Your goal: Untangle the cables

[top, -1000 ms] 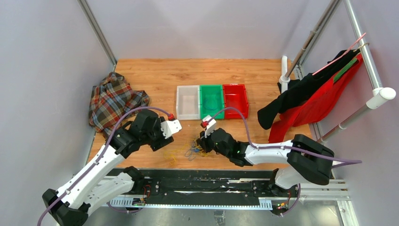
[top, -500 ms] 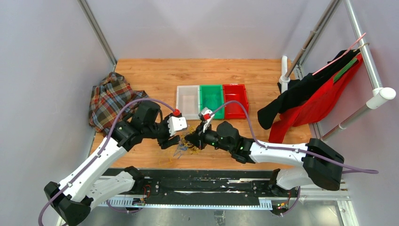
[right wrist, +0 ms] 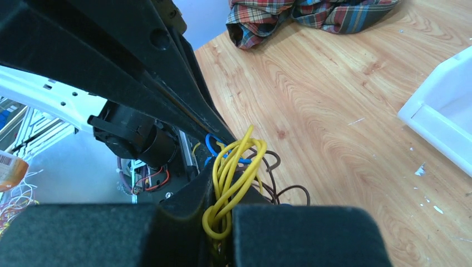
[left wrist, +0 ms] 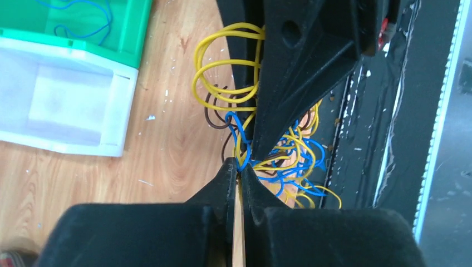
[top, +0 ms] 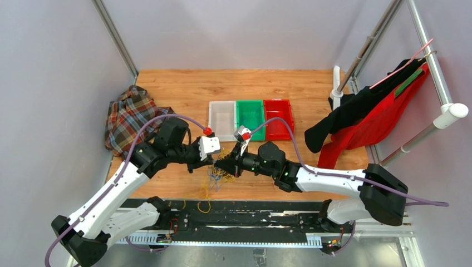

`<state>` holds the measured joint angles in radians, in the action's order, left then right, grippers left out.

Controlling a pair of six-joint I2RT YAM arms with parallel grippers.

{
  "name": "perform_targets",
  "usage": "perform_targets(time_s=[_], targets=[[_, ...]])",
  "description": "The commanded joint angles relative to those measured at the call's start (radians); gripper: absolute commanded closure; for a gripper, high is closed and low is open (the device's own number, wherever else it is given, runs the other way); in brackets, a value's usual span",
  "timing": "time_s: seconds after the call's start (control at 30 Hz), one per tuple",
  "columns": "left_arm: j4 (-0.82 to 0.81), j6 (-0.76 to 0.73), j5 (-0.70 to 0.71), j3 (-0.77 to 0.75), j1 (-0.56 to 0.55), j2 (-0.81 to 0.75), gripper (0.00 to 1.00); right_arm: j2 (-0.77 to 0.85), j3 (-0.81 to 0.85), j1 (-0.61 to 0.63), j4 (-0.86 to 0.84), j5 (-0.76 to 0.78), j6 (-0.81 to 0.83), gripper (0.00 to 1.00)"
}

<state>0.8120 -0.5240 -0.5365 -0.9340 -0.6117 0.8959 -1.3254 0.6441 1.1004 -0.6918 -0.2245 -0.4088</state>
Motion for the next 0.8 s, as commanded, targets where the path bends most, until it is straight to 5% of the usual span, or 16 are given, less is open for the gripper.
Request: perform_targets(time_s=[0.0,0.23,0.4,0.57,0.77], targets=[[-0.019,-0.018,0.015,-0.052,0.005,-0.017,0.99,0.047,0.022,-0.007,0.026,0.053,0.005,0.97],[0.035,-0.030,0.010,-0.143,0.006,0.000,1.00,0.086,0.004,-0.009,0.127,0.269,0.072,0.59],[0.100,-0.071,-0.019,-0.260,0.006,0.066,1.00,0.081,0.052,-0.010,0.115,0.259,0.088,0.56],[0.168,-0.133,-0.035,-0.360,0.006,0.122,1.00,0.080,0.100,-0.010,0.101,0.266,0.097,0.61],[0.221,-0.223,0.023,-0.487,0.006,0.168,0.99,0.116,0.088,-0.012,0.165,0.380,0.095,0.97]])
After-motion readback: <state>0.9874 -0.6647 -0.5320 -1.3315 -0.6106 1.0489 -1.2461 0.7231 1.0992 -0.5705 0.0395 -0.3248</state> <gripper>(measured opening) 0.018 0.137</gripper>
